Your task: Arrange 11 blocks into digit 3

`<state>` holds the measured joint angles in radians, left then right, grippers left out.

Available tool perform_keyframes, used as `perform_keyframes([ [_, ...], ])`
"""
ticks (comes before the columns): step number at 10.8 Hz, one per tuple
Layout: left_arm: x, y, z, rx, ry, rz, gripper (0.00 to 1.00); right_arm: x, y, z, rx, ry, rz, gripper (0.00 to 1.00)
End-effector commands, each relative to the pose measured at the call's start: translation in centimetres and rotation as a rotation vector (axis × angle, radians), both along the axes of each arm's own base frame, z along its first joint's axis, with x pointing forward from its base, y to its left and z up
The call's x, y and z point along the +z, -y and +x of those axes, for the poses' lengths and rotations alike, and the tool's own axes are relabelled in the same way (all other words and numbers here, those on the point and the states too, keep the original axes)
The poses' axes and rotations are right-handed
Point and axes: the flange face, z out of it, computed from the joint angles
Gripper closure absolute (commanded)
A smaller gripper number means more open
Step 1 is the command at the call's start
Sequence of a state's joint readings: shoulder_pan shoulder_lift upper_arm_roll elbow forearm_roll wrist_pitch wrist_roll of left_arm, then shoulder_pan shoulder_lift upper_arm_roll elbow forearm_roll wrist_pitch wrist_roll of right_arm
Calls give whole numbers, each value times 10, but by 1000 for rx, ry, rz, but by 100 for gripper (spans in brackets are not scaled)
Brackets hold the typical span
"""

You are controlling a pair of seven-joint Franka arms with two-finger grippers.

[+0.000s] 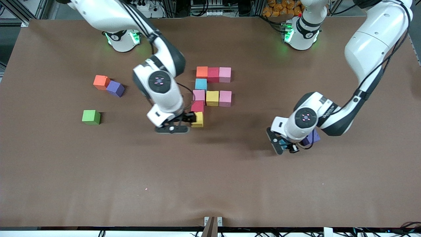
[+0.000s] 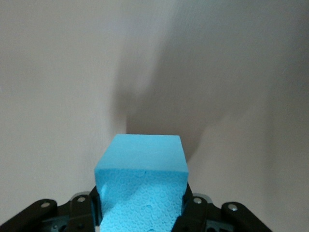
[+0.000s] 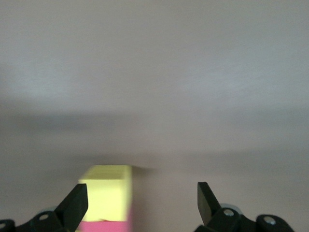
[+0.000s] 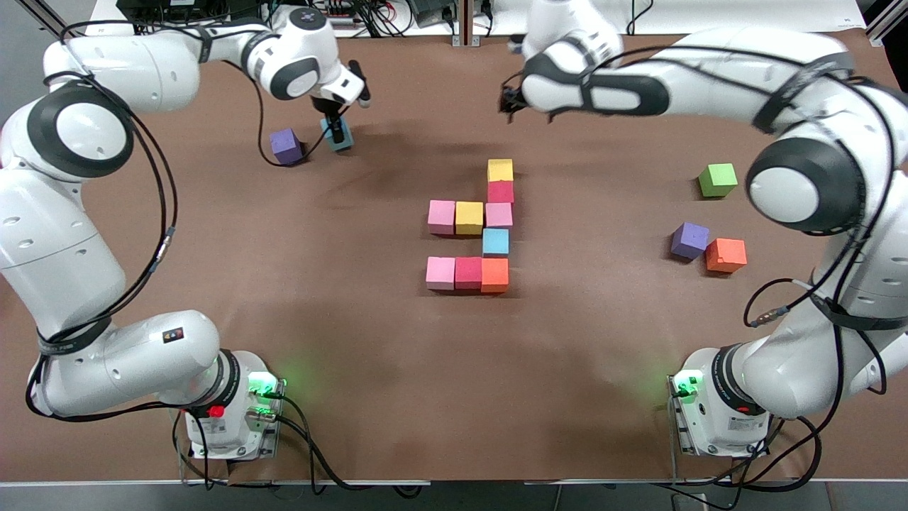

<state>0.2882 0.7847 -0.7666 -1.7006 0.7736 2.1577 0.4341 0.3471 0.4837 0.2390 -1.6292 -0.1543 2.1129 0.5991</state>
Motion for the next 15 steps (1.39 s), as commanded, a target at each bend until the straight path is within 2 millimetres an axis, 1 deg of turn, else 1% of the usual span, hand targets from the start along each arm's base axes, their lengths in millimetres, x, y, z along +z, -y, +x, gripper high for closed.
perform_keyframes([
  [1, 16, 42, -10, -77, 38, 24, 79, 5, 84, 2, 148, -38, -31, 0],
  [2, 24, 77, -18, -132, 58, 16, 79, 4, 126, 4, 189, -50, -43, 0],
  [4, 25, 129, -31, -197, 79, 19, 78, -2, 190, -3, 225, -83, -60, 0],
  [5, 23, 159, -46, -210, 66, 0, 78, -11, 225, -5, 243, -91, -59, 0],
  [6, 26, 190, -64, -216, 37, -32, 78, -19, 258, -9, 249, -68, -54, 0],
  [7, 30, 206, -67, -193, 26, -45, 78, -27, 284, -14, 241, -76, -54, 0],
  [8, 25, 224, -79, -199, 1, -24, 78, -33, 306, -16, 217, -91, -52, 0],
  [9, 19, 244, -90, -220, 0, -9, 78, -43, 327, -20, 199, -105, -47, 0],
  [10, 4, 255, -99, -227, -19, 11, 78, -50, 345, -24, 205, -110, -43, 0],
  [12, -14, 279, -116, -242, -26, 29, 78, -60, 376, -31, 219, -116, -34, 0],
  [13, -17, 284, -117, -228, -29, 30, 78, -62, 388, -32, 224, -120, -31, 0],
  [15, -23, 296, -123, -225, -39, 23, 78, -65, 392, -35, 232, -128, -29, 0],
])
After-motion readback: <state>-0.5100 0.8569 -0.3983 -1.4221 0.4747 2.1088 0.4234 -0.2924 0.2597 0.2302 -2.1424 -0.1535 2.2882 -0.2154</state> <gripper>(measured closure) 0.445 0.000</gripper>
